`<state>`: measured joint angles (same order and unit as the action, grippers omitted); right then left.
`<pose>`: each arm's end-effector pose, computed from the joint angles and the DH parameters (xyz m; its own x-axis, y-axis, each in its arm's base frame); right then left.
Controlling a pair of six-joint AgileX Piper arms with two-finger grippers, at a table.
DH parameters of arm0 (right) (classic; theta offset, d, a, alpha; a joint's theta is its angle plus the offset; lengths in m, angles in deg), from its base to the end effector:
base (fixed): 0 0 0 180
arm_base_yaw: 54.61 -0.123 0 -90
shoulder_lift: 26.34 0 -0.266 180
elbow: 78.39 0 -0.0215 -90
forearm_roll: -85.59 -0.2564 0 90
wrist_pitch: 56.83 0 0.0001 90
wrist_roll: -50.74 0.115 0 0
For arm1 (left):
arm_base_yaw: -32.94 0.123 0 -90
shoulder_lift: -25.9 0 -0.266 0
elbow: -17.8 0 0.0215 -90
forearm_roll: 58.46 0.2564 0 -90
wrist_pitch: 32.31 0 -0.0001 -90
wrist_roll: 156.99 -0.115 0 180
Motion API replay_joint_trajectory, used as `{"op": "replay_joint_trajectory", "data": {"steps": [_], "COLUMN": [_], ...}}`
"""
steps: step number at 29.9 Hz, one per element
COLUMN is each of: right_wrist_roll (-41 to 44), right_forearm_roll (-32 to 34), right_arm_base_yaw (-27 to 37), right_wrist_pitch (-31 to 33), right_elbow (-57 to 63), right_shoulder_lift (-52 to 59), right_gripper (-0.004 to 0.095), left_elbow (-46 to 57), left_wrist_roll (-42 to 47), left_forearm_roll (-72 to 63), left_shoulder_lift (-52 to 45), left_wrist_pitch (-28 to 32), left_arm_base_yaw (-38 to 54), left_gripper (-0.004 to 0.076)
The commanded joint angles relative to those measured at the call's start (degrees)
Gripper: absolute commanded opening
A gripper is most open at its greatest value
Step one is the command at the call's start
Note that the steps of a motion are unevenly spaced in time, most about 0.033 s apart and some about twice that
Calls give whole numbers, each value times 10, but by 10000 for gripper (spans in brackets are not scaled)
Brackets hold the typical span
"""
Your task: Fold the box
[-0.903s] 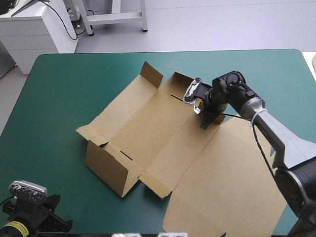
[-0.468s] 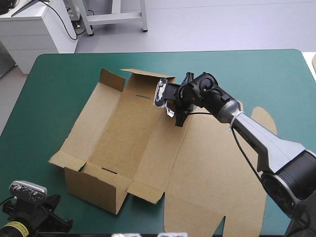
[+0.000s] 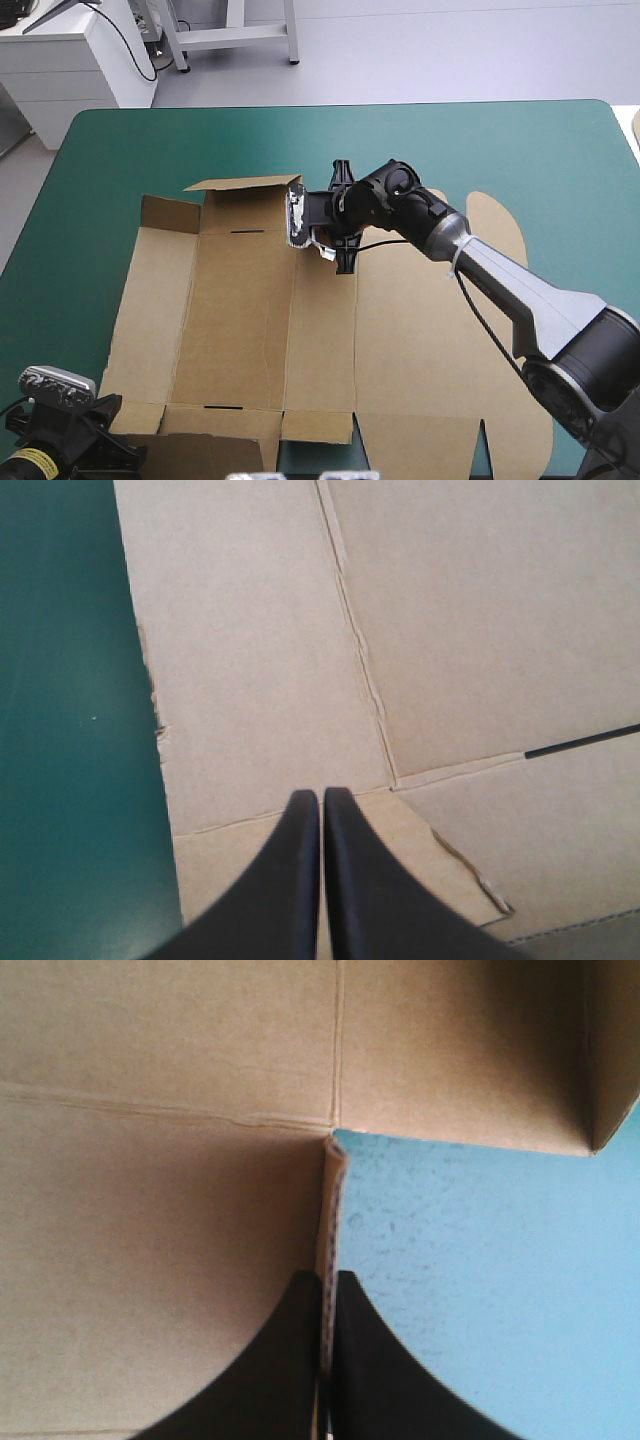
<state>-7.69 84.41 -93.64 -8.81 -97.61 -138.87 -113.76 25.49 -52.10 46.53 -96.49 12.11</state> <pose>0.3336 0.2727 0.2855 0.2136 -0.9141 -0.3446 -0.8533 -0.0028 -0.5215 0.0661 -0.0129 0.2501 -0.6372 0.2480 -0.7297 0.2891 0.9546 0.0720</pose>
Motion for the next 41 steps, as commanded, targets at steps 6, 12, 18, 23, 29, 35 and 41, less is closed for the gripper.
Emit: {"op": "replay_joint_trajectory", "data": {"steps": [6, 12, 18, 23, 29, 35, 41], "right_wrist_roll": [-15, -15, -10, 157, 284, 366, 390], "right_forearm_roll": [-10, -1, 25, 122, 194, 192, 150], "right_arm_base_yaw": [1, 1, 1, 1, 34, 110, 198], "right_wrist_pitch": [-42, -42, -36, -32, -23, 33, 102], "right_elbow": [-21, -21, -21, -21, -21, -21, -21], "right_shoulder_lift": [30, 30, 31, 36, 61, 114, 183], "right_gripper": [-12, 169, 281, 206, -16, -15, -15], "left_elbow": [-13, -13, -13, -13, -13, -13, -13], "left_wrist_roll": [5, 5, 5, 5, 5, 5, 7], "left_forearm_roll": [3, 3, 3, 3, 5, 5, 6], "left_shoulder_lift": [9, 9, 9, 9, 9, 9, 9], "left_wrist_pitch": [27, 27, 27, 27, 27, 26, 26], "left_arm_base_yaw": [-3, -3, -3, -3, -3, -3, -3], "left_gripper": [-8, -8, -8, -8, -8, -8, -8]}}
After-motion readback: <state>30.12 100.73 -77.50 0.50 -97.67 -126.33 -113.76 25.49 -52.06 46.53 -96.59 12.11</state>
